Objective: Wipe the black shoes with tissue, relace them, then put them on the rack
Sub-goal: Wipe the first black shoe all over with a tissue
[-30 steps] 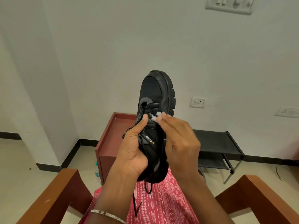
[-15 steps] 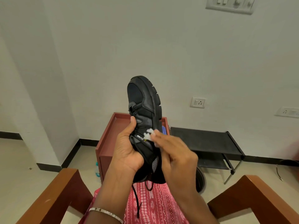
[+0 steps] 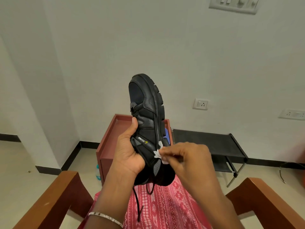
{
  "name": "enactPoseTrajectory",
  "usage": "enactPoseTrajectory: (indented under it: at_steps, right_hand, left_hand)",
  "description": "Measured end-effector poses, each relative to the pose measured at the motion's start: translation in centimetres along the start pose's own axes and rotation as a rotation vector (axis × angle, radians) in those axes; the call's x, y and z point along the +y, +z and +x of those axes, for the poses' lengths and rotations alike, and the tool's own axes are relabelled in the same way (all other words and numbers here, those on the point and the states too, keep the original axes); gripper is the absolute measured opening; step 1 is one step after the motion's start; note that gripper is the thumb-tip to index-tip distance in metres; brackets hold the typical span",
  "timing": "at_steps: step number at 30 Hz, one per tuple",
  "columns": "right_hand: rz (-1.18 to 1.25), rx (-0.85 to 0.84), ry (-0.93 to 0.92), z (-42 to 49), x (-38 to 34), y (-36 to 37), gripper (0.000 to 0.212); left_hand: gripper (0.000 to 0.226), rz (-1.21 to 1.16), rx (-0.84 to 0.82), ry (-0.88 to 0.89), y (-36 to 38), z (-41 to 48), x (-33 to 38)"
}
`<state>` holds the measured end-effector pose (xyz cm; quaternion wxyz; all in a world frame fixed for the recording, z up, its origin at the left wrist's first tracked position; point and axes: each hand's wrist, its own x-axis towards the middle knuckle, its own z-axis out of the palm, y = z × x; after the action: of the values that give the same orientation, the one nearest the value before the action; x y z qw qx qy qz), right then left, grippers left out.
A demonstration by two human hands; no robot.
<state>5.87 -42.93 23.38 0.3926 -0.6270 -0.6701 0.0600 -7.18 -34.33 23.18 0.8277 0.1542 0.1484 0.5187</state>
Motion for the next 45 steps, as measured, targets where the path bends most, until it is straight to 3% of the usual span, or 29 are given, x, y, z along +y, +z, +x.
enactPoseTrajectory:
  at_steps: [2, 6, 9, 11, 14, 17, 19, 23, 27, 31, 33, 35, 37, 42, 45]
  right_hand:
    - [0.039, 0.03, -0.021, 2.0, -0.4, -0.6, 0.018]
    - [0.122, 0.287, -0.118, 6.1, -0.3, -0.7, 0.014]
    - [0.095, 0.325, -0.205, 6.4, -0.1, -0.2, 0.017]
    - [0.02, 0.201, -0.214, 5.0, 0.1, -0.2, 0.019]
    - [-0.144, -0.162, -0.109, 3.0, 0.1, -1.2, 0.017]
    - [-0.211, -0.302, -0.038, 3.2, -0.1, -2.4, 0.014]
    - [-0.118, -0.223, -0.033, 4.3, -0.1, -2.6, 0.012]
    - [0.045, 0.158, -0.13, 6.8, 0.5, -2.3, 0.016]
    - [0.04, 0.257, -0.283, 6.1, 1.0, -0.9, 0.016]
    - [-0.113, 0.006, -0.312, 3.9, 1.4, -0.4, 0.017]
    - [-0.156, -0.189, -0.253, 3.8, 1.4, -1.2, 0.015]
    - [-0.121, -0.267, -0.221, 4.5, 1.5, -2.0, 0.013]
    - [-0.069, -0.199, -0.237, 5.8, 1.6, -2.6, 0.014]
    - [0.041, 0.232, -0.346, 8.5, 1.9, -2.9, 0.013]
    - [0.028, 0.306, -0.394, 8.1, 1.8, -2.2, 0.013]
  left_hand:
    - [0.05, 0.0, 0.009, -0.049, 0.1, 0.0, -0.2]
    - [0.04, 0.046, 0.018, -0.092, 0.1, 0.1, -0.6]
    - [0.039, 0.03, 0.014, -0.054, 0.2, 0.0, -0.3]
    - [0.043, 0.018, 0.007, -0.03, 0.2, -0.1, -0.1]
    - [0.059, 0.033, 0.019, 0.019, 0.0, -0.4, 0.1]
    - [0.045, -0.004, 0.02, -0.015, 0.1, -0.2, 0.0]
    - [0.038, 0.022, 0.028, -0.066, 0.4, -0.2, -0.4]
    - [0.036, 0.031, 0.021, -0.063, 0.8, -0.1, -0.9]
    - [0.034, 0.024, 0.013, -0.021, 0.8, -0.2, -0.3]
    - [0.054, 0.013, 0.001, 0.034, 0.4, -0.4, 0.2]
    - [0.051, -0.001, 0.003, 0.028, 0.3, -0.3, 0.2]
    - [0.045, -0.032, 0.013, -0.013, 0.0, 0.0, -0.1]
    - [0.037, -0.008, 0.01, -0.042, 0.3, 0.1, -0.6]
    - [0.026, 0.003, 0.002, -0.029, 0.7, 0.2, -1.0]
    - [0.028, 0.008, -0.003, -0.032, 0.6, 0.1, -1.1]
